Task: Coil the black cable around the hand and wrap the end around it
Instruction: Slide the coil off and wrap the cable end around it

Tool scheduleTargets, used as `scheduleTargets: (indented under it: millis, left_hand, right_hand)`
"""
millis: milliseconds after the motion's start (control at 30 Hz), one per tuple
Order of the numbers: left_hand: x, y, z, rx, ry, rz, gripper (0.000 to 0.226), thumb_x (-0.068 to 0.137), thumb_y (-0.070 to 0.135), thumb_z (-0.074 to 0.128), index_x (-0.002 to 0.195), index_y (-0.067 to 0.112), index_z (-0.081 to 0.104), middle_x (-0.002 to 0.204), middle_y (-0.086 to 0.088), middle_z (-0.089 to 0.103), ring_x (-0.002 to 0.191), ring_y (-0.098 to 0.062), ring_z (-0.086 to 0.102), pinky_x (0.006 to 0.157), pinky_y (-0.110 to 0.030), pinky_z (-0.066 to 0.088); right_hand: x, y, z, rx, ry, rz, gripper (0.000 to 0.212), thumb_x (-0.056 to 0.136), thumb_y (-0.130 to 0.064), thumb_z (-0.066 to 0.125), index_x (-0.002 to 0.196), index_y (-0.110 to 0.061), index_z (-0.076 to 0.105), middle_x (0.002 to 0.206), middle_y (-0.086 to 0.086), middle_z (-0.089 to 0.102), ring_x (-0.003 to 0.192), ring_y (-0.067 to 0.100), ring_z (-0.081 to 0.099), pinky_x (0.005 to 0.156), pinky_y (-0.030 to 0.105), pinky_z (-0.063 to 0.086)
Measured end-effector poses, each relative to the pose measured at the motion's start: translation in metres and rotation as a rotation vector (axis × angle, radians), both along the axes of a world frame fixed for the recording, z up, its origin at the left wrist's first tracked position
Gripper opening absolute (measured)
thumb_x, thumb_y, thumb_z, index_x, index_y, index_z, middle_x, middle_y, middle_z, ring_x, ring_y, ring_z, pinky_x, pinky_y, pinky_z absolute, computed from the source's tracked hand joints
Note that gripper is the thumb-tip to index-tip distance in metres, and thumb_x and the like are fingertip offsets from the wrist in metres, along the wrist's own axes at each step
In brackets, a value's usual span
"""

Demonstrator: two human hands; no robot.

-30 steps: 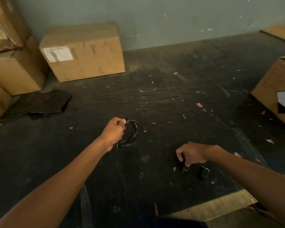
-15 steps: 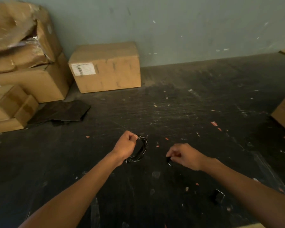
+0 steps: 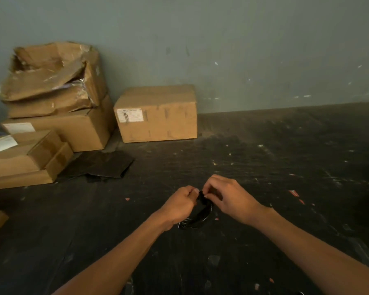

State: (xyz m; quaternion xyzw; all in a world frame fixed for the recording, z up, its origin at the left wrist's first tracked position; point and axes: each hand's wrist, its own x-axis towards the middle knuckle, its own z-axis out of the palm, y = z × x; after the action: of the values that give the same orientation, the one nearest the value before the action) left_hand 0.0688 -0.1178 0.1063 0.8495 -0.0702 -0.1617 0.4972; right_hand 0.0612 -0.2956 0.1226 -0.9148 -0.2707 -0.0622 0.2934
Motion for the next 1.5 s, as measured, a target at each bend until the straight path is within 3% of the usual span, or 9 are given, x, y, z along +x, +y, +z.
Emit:
scheduleTargets:
  millis: [100,300,600,700,800,867,933,1133,1500]
  left_hand:
    - [-0.003,0.000,0.005,-0.026,-0.010,-0.015,0.039,0.104,0.042,0.032,0.105,0.017,0.062,0.083,-0.003,0.052,0.075,-0.015,0.049,0.071,-0.032,0.040]
    - [-0.002,-0.004,0.004,-0.041,-0.056,0.028,0.021,0.104,0.031,0.039,0.100,0.023,0.058,0.078,0.002,0.053,0.065,-0.007,0.047,0.061,-0.025,0.039]
    - [0.014,0.001,0.001,-0.064,-0.062,0.297,0.020,0.103,0.025,0.042,0.106,0.014,0.058,0.087,-0.001,0.059,0.072,-0.008,0.052,0.059,-0.021,0.040]
    - [0.017,0.003,-0.001,-0.052,-0.162,0.321,0.022,0.104,0.027,0.041,0.107,0.013,0.058,0.094,-0.003,0.061,0.078,-0.008,0.056,0.061,-0.019,0.040]
    - [0.016,0.003,0.003,-0.049,-0.274,0.329,0.022,0.104,0.027,0.041,0.109,0.012,0.056,0.094,-0.002,0.061,0.081,-0.007,0.057,0.062,-0.018,0.043]
    - [0.015,0.004,0.004,-0.037,-0.324,0.312,0.022,0.103,0.027,0.041,0.109,0.011,0.056,0.094,-0.005,0.063,0.081,-0.010,0.059,0.066,-0.021,0.046]
    - [0.015,0.003,0.004,-0.035,-0.350,0.285,0.020,0.103,0.027,0.042,0.108,0.012,0.055,0.090,-0.004,0.063,0.078,-0.010,0.059,0.062,-0.017,0.046]
    - [0.010,-0.002,0.001,-0.009,-0.445,0.210,0.012,0.103,0.022,0.043,0.103,0.015,0.053,0.079,0.002,0.059,0.066,-0.006,0.055,0.056,-0.014,0.045]
    - [0.014,-0.006,0.003,-0.086,-0.411,0.271,0.020,0.104,0.028,0.036,0.103,0.015,0.052,0.081,-0.001,0.060,0.065,-0.005,0.056,0.053,-0.017,0.044]
  right_hand:
    - [-0.002,-0.001,0.003,0.030,0.026,-0.017,0.022,0.090,-0.016,0.064,0.095,-0.027,0.045,0.091,-0.010,0.059,0.079,0.003,0.059,0.068,0.026,0.052]
    - [-0.005,0.000,0.002,0.044,-0.036,-0.007,0.032,0.091,-0.014,0.063,0.096,-0.032,0.037,0.092,-0.008,0.058,0.081,0.006,0.058,0.070,0.031,0.053]
    - [-0.013,0.003,0.009,-0.116,-0.152,0.122,0.028,0.097,-0.012,0.052,0.121,-0.024,0.046,0.102,-0.017,0.038,0.090,-0.006,0.038,0.079,0.013,0.038]
    - [-0.012,0.006,0.004,-0.059,-0.032,0.100,0.039,0.096,-0.011,0.053,0.132,-0.025,0.047,0.100,-0.018,0.041,0.091,-0.002,0.044,0.082,0.012,0.039]
    - [-0.010,0.011,-0.006,0.096,0.146,-0.009,0.026,0.093,-0.018,0.060,0.118,-0.027,0.062,0.099,-0.012,0.046,0.092,0.001,0.052,0.078,0.014,0.043]
    - [-0.012,0.017,-0.008,0.308,0.307,-0.097,0.012,0.092,-0.028,0.062,0.101,-0.025,0.069,0.099,-0.007,0.052,0.090,0.006,0.057,0.072,0.016,0.049]
    - [-0.013,0.025,-0.007,0.570,0.496,-0.176,0.019,0.093,-0.033,0.060,0.095,-0.016,0.070,0.100,0.002,0.062,0.091,0.014,0.063,0.075,0.025,0.054]
    - [-0.012,0.035,0.002,1.136,0.881,-0.375,0.015,0.091,-0.008,0.062,0.105,-0.005,0.059,0.100,0.016,0.070,0.086,0.023,0.069,0.074,0.032,0.053]
    - [-0.015,0.034,-0.001,1.162,1.053,-0.516,0.017,0.088,-0.004,0.063,0.105,-0.004,0.069,0.091,0.012,0.071,0.071,0.016,0.063,0.062,0.025,0.049]
